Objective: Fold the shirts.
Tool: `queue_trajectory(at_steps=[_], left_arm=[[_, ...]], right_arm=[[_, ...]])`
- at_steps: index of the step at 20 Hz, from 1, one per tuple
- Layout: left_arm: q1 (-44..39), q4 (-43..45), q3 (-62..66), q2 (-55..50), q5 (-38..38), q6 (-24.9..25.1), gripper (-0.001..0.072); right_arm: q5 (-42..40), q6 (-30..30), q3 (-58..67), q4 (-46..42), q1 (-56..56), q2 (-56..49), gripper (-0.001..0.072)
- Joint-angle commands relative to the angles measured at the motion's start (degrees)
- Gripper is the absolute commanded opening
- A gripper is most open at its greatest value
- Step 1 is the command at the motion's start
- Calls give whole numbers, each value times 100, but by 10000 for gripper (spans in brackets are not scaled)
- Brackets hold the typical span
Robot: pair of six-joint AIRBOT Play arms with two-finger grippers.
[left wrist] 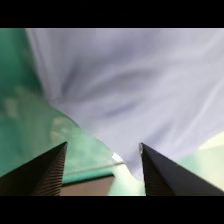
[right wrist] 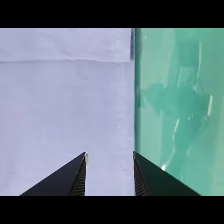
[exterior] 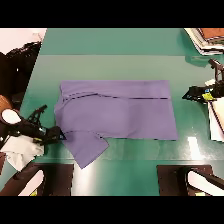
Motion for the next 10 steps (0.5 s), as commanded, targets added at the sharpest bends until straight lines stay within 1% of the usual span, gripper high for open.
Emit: queue_trajectory(at_steps=[1, 4, 7, 10], left_arm=[[4, -490, -684, 208, 236, 33, 540], [4, -557, -835, 208, 391, 15, 539], [4, -564, -844, 208, 804, 13, 539], [4, -785, -874, 208, 1165, 17, 538]], right_arm=[[-31, -42, -42, 240, 42, 57, 339], [0, -42, -42, 245, 44, 55, 339], [74, -39, -42, 249, 46, 55, 339], [175, -39, -42, 247, 44, 57, 339]])
